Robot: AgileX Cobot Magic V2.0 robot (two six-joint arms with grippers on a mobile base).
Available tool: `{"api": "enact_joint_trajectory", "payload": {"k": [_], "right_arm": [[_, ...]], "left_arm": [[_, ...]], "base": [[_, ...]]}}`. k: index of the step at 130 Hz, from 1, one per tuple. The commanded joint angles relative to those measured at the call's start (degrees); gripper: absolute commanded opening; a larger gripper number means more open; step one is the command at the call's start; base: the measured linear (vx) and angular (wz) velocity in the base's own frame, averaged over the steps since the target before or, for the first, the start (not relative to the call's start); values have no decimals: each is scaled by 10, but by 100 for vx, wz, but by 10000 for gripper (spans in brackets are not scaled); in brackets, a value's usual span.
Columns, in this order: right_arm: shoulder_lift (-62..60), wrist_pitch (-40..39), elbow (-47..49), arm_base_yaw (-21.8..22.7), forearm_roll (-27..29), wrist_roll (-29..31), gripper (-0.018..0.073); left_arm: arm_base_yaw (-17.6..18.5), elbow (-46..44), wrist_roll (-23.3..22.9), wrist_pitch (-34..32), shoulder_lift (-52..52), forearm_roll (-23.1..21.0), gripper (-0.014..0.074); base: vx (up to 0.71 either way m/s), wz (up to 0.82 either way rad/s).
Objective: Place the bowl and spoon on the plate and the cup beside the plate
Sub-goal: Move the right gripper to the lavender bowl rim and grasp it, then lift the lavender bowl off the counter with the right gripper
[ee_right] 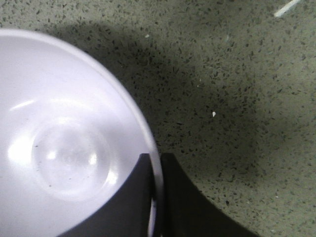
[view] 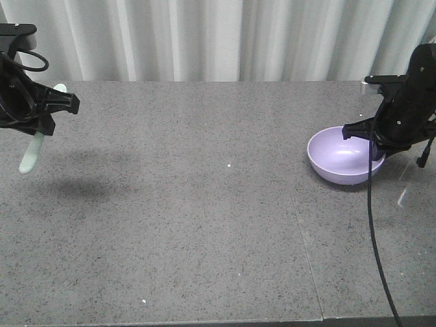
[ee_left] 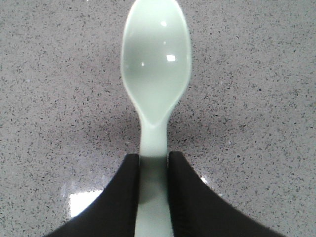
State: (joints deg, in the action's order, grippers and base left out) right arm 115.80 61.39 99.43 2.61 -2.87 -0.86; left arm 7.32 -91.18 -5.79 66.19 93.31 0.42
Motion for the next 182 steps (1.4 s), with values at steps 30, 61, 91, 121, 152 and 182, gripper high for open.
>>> {"api": "enact_joint_trajectory", "payload": {"k": [30,61,91,121,152,182], "right_arm": [[-109,-21,13,3,22,24,-2],[-171,-21,13,3,59,39,-1],[-213,-18,11,3,98,67,-1],[-235,-9,3,1,100,70,-1],[-319,-134,-170,1,101,67,-1],[-368,-157,-215,1,100,64,-1]], "left_arm": [[4,-13,-1,-21,-26,-4,-8],[4,-13,-1,-21,-26,-4,-8],[4,-13,-1,-21,-26,-4,-8],[4,-13,-1,-20,-26,-4,-8],[4,-13,-1,-21,-26,-4,-8],[4,-13,-1,-20,-26,-4,-8]], "base": [[0,0],[0,0],[0,0],[0,0],[0,0],[0,0]]}}
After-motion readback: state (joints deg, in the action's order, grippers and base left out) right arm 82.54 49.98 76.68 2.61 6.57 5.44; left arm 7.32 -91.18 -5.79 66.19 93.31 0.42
